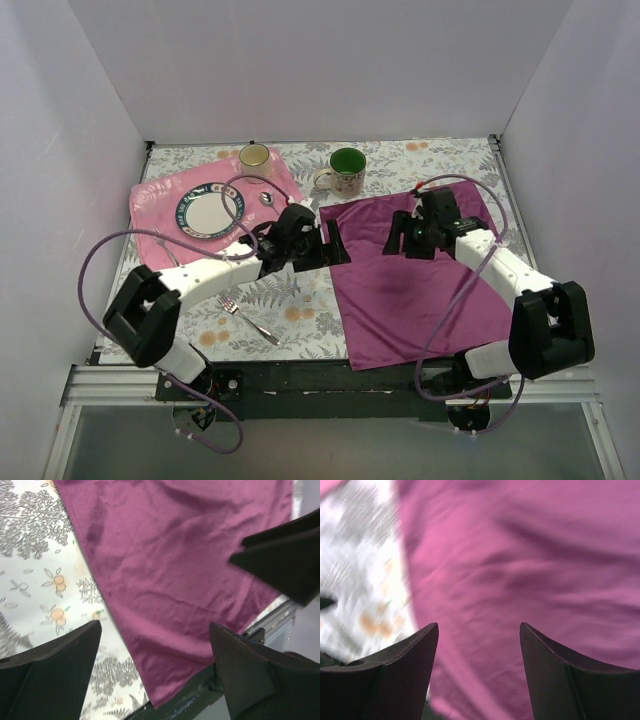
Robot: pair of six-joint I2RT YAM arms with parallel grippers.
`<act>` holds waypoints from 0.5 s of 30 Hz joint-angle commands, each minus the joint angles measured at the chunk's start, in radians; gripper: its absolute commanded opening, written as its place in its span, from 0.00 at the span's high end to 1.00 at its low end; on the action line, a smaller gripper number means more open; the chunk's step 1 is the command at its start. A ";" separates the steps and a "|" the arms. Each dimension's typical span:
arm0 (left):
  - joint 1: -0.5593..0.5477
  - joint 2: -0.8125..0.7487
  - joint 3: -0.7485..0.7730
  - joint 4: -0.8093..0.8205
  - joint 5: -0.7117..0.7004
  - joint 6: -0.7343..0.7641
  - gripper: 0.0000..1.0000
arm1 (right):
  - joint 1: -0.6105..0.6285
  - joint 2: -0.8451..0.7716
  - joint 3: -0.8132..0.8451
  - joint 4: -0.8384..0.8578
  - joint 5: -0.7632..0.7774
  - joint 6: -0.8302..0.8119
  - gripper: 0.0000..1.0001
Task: Fold the napkin, place the utensils inside, and roll it up
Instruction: Flatten the napkin out
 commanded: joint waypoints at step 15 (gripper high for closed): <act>0.032 0.525 0.334 0.138 -0.057 0.015 0.29 | -0.342 0.270 0.115 0.075 0.332 -0.050 0.55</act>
